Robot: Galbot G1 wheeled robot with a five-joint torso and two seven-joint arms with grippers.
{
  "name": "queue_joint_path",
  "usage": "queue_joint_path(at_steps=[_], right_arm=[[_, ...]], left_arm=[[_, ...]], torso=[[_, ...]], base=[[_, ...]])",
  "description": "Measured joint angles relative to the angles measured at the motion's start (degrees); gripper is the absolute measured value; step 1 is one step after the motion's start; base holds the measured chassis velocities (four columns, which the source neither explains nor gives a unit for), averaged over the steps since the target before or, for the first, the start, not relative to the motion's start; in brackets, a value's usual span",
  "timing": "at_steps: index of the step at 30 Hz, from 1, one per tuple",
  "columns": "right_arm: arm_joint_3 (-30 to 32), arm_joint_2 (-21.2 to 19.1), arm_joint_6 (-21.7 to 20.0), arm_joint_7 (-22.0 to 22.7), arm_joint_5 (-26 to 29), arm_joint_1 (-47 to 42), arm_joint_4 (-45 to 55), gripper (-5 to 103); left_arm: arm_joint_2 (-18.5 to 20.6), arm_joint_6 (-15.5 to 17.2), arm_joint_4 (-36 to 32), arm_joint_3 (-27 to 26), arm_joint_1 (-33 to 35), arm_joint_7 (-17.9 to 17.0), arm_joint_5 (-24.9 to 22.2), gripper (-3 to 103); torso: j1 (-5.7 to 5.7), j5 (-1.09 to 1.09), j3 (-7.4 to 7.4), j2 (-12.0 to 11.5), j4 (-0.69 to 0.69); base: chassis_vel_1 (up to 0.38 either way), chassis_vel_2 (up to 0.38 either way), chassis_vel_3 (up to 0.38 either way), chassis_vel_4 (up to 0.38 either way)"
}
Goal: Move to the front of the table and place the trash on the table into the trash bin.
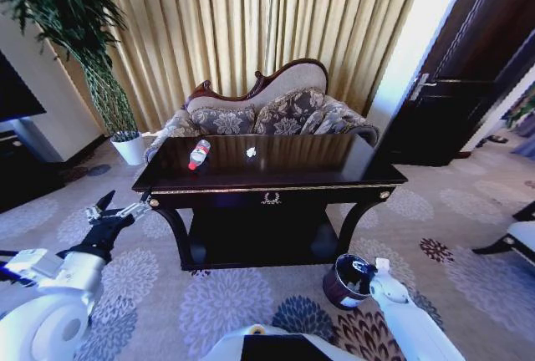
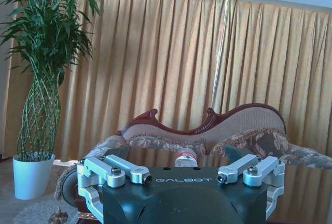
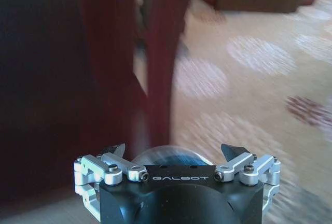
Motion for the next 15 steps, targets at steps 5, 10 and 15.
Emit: queue_joint_path(at_steps=[5,10,15], right_arm=[[2.85,-0.53,4.56,-5.19,0.99,-3.60,14.43,100],[5.14,-0.02,7.06,-5.78,-0.19,-6.02,27.92,100],[6.65,-0.29,6.32,-5.41,-0.80,-6.94,38.93,100]], left_arm=[[-0.26,0.00,0.00,0.19,-0.03,0.00,-0.01,100],[-0.13,0.00,0.00,0.16,-0.11,-0.02,-0.13,100],[-0.12,0.00,0.00,-0.06,-0.10,-0.05,-0.16,100]], torso=[[0.00,-0.02,0.00,0.00,0.02],[0.00,-0.01,0.00,0.00,0.00],[0.00,-0.02,0.00,0.00,0.01]], base=[[0.000,0.000,0.000,0.000],[0.000,0.000,0.000,0.000],[0.000,0.000,0.000,0.000]])
